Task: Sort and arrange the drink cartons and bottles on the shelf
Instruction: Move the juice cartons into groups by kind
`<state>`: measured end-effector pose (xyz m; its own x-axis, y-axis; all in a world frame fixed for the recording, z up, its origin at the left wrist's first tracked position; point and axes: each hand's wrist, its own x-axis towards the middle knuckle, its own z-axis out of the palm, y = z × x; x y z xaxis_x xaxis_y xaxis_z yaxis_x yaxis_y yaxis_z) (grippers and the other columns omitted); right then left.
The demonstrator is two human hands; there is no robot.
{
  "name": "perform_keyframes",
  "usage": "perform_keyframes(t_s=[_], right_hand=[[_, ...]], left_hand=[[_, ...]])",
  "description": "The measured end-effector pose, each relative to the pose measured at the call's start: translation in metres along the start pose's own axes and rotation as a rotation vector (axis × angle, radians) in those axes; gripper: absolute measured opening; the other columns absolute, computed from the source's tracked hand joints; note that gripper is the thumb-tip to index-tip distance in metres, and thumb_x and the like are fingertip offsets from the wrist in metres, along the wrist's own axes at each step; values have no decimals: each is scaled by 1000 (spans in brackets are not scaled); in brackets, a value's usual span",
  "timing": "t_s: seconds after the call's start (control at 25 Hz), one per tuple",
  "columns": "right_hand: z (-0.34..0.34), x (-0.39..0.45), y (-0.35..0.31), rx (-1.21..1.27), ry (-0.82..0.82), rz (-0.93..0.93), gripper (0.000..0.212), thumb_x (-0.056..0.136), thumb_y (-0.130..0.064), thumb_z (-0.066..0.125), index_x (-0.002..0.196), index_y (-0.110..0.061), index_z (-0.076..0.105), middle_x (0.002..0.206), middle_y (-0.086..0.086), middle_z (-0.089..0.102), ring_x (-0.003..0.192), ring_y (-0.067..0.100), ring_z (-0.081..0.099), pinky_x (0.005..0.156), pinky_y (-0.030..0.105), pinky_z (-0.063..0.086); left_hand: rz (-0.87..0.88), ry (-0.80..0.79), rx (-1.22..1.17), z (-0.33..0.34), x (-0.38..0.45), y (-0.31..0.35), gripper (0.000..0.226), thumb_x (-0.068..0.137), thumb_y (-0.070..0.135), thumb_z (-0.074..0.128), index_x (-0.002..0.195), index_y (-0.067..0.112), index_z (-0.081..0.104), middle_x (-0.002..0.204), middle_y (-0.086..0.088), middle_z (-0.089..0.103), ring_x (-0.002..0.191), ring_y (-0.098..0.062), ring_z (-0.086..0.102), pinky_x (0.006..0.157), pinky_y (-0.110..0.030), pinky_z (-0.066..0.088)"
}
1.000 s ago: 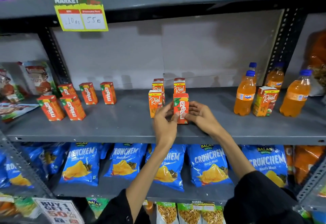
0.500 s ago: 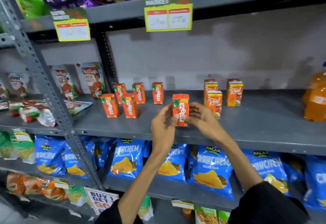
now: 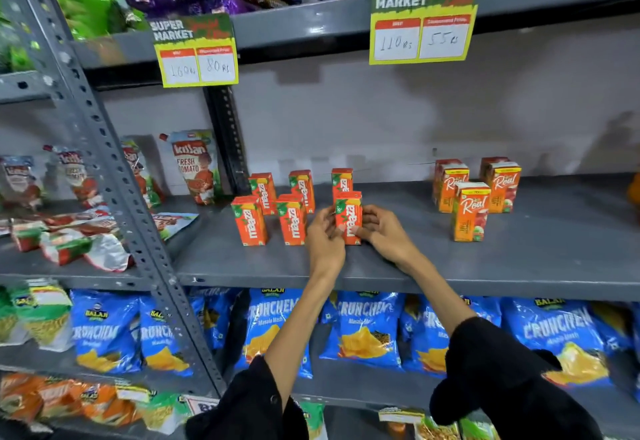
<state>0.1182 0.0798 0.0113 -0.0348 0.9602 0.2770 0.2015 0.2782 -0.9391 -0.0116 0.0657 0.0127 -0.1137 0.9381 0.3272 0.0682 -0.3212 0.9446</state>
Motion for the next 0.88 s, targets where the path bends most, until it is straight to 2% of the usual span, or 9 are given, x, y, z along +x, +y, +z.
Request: perform_keyframes(t_s=[0.12, 0.2, 0.28, 0.36, 0.48, 0.56, 0.68, 0.76, 0.88], right_hand=[[4, 5, 2, -40, 4, -5, 41, 88, 0, 66, 126, -1, 53, 116, 11, 65, 104, 18, 65, 79, 14, 55], [4, 7, 4, -48, 8, -5, 42, 88, 0, 66, 127, 0, 51, 117, 13, 65, 103, 17, 64, 79, 14, 56], [5, 8, 5, -55, 9, 4, 44, 87, -2, 66, 128, 0, 50, 120, 15, 65, 106, 20, 65, 83, 19, 57], [5, 7, 4, -51, 9, 7, 45, 87, -2, 67, 129, -1, 49, 123, 17, 65, 113, 26, 65, 94, 30, 56], [2, -1, 3, -43, 18, 32, 57, 85, -6, 71, 136, -4, 45, 131, 17, 61, 121, 28, 61, 104, 40, 50], [-6, -17, 6, -44, 64, 23, 61, 86, -10, 71, 140, -8, 43, 132, 15, 59, 122, 25, 59, 106, 40, 48], [-38, -50, 7, -80, 131, -57, 43, 88, -11, 68, 129, -12, 55, 119, 11, 68, 111, 19, 66, 99, 30, 52], [-69, -75, 9, -90, 174, -109, 29, 90, -10, 65, 118, -15, 63, 106, 7, 73, 100, 14, 70, 91, 28, 56], [-123, -104, 14, -90, 259, -135, 16, 90, -12, 64, 103, -21, 69, 97, 4, 76, 91, 18, 73, 85, 37, 59]], left_hand=[[-5, 6, 18, -1, 6, -6, 42, 93, -15, 52, 129, 6, 54, 115, 0, 63, 106, -8, 62, 90, -10, 52], [1, 15, 41, 0, 6, -10, 43, 93, -15, 53, 132, 3, 52, 117, 0, 63, 110, -9, 61, 88, -9, 52], [3, 34, 77, 1, 7, -11, 42, 94, -12, 54, 133, 4, 53, 122, -5, 66, 114, -12, 62, 96, -19, 52], [-1, 45, 105, 3, 7, -11, 41, 95, -10, 54, 133, 4, 54, 127, -9, 67, 116, -14, 63, 103, -29, 52], [-13, 73, 116, 2, 0, -11, 42, 96, -3, 56, 137, 5, 54, 131, -10, 67, 119, -14, 63, 102, -25, 51], [15, 201, 40, 2, -19, -9, 39, 96, 1, 60, 135, 4, 57, 125, -10, 69, 114, -17, 66, 95, -17, 53], [110, 412, -78, 21, -61, -3, 27, 93, -1, 62, 119, 8, 66, 103, -3, 73, 92, -4, 69, 78, -12, 54], [151, 381, -120, 47, -87, 2, 23, 92, -3, 61, 110, 10, 67, 96, -7, 73, 85, -7, 69, 76, -14, 53], [155, 231, -159, 104, -111, 12, 19, 92, 0, 64, 105, 14, 69, 91, -6, 73, 82, -11, 70, 74, -15, 54]])
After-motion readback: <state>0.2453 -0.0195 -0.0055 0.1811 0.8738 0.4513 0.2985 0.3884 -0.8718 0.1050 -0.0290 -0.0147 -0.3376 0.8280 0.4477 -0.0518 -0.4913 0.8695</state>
